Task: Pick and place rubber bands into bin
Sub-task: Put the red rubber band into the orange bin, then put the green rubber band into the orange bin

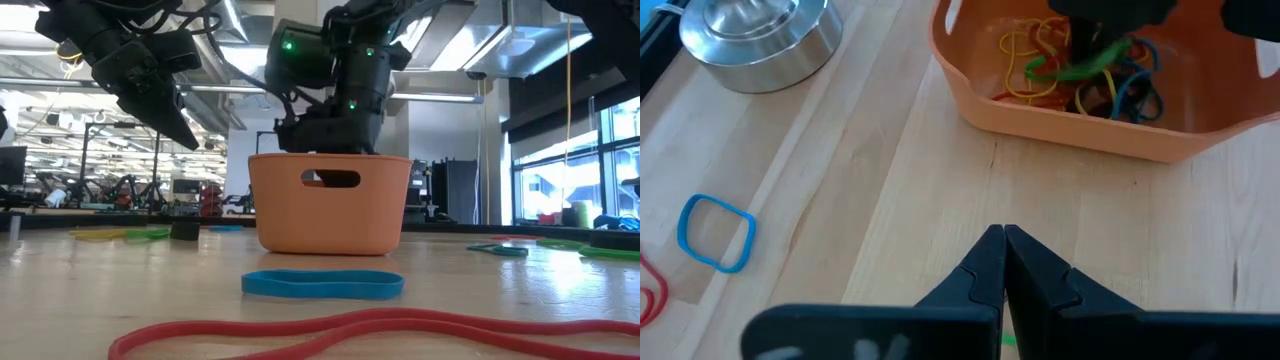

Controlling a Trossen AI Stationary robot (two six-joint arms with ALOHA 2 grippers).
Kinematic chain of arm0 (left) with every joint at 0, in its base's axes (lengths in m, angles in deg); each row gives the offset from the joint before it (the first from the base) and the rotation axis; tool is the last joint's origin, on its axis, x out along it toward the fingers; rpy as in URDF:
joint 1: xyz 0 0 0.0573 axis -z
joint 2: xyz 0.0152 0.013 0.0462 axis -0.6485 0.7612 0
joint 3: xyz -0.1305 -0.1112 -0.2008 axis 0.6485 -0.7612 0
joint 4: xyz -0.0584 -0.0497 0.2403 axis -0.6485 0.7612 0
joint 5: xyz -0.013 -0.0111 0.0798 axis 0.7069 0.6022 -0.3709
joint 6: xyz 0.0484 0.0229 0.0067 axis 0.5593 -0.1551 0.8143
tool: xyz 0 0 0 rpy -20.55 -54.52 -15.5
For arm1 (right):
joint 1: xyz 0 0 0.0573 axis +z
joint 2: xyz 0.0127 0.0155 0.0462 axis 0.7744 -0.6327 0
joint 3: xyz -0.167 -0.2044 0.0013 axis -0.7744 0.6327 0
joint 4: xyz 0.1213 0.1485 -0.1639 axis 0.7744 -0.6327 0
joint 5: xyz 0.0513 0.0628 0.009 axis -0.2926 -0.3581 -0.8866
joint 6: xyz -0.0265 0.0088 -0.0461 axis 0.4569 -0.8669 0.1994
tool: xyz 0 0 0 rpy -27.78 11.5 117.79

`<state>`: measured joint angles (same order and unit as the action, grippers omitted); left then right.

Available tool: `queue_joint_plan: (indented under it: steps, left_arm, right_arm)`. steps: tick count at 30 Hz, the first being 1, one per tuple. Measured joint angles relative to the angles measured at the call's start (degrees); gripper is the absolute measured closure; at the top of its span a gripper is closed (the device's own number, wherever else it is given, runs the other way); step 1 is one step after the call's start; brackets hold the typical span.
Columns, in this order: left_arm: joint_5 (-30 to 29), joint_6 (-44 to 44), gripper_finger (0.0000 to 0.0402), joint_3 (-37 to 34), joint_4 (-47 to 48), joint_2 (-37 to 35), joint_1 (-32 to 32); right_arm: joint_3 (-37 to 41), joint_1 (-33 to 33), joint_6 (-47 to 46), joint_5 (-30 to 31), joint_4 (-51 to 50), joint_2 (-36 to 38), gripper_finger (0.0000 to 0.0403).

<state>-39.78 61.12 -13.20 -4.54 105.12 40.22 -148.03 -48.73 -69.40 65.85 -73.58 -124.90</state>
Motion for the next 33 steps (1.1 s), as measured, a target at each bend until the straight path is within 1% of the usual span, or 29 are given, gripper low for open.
queue_joint_plan:
  steps: [4,10,14,17,22,25,27,30,33]
  left_arm:
    - [0.0,0.0,0.0398,0.0,0.0,0.0,0.0]
    - [0.0,0.0,0.0398,0.0,0.0,0.0,0.0]
    - [0.0,0.0,0.0398,0.0,0.0,0.0,0.0]
    - [0.0,0.0,0.0398,0.0,0.0,0.0,0.0]
    - [0.0,0.0,0.0398,0.0,0.0,0.0,0.0]
    - [0.0,0.0,0.0398,0.0,-0.1,0.0,0.0]
    - [0.1,-0.1,0.0398,0.0,-0.2,0.0,0.0]
    - [0.2,0.0,0.0398,0.0,-0.2,0.0,0.0]
    - [0.2,0.0,0.0398,0.0,-0.3,0.0,0.0]
  right_arm:
    - [0.0,-0.2,-1.3,0.0,0.0,0.3,0.0373]
    - [-0.5,-0.2,-1.1,0.0,-0.9,1.6,0.0316]
    - [-0.5,-0.1,-1.1,0.0,-2.3,3.8,0.0283]
    - [-0.5,-0.1,-1.1,0.0,-3.2,5.8,0.0265]
    - [-0.5,-0.1,0.1,0.3,-2.8,10.0,0.0257]
    - [-0.5,0.3,0.8,2.6,-2.6,11.8,0.0257]
    - [-0.5,0.4,1.8,3.3,-2.5,12.6,0.0257]
    - [-0.5,0.7,1.9,3.5,-5.1,13.1,0.0257]
    - [1.1,1.4,2.1,3.5,-5.7,14.4,0.0257]
